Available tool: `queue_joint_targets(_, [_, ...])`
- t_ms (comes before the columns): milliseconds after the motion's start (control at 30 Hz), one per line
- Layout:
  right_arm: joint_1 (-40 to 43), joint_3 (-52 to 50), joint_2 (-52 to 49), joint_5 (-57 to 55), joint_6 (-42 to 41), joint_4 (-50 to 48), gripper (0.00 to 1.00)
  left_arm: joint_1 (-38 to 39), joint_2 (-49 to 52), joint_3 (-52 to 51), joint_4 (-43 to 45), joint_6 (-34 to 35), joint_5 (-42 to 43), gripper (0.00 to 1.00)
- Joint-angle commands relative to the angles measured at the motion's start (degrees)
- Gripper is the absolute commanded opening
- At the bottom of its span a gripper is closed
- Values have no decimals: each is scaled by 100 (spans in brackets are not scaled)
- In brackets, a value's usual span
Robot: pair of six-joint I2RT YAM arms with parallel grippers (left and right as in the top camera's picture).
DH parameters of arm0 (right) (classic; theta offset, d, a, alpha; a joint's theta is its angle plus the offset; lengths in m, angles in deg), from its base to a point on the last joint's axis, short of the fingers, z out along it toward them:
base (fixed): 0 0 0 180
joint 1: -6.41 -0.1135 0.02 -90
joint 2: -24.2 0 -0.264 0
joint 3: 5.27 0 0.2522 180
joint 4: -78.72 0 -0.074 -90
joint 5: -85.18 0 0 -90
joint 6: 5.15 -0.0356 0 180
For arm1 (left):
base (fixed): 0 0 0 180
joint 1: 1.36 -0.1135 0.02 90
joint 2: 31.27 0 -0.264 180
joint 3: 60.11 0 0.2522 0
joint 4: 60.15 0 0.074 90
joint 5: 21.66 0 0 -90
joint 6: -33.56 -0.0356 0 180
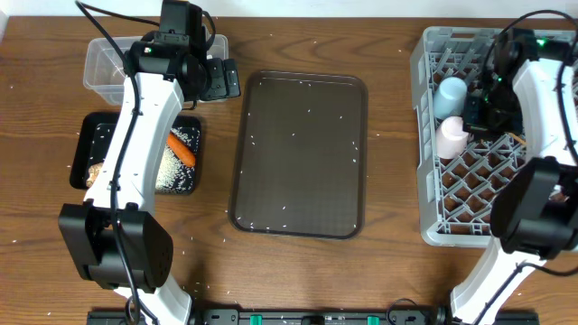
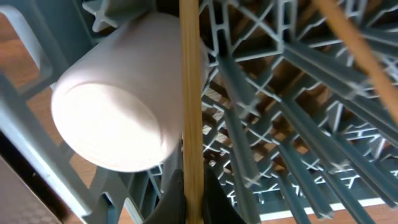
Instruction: Sort waste into correct bins and load items into the dishwasher rack
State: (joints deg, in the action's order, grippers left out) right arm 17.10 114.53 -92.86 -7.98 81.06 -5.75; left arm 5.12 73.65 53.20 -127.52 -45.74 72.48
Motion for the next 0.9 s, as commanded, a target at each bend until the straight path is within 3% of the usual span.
queue_joint_targets(0, [157, 157, 671, -177, -52, -129, 1, -24, 20, -70, -15, 57, -7, 98])
queue_joint_targets(300, [407, 157, 1572, -177, -90, -402, 1, -24, 20, -70, -15, 57, -7, 98])
queue_joint_targets(867, [509, -85, 1379, 214, 109, -483, 1, -24, 20, -70, -15, 57, -7, 98])
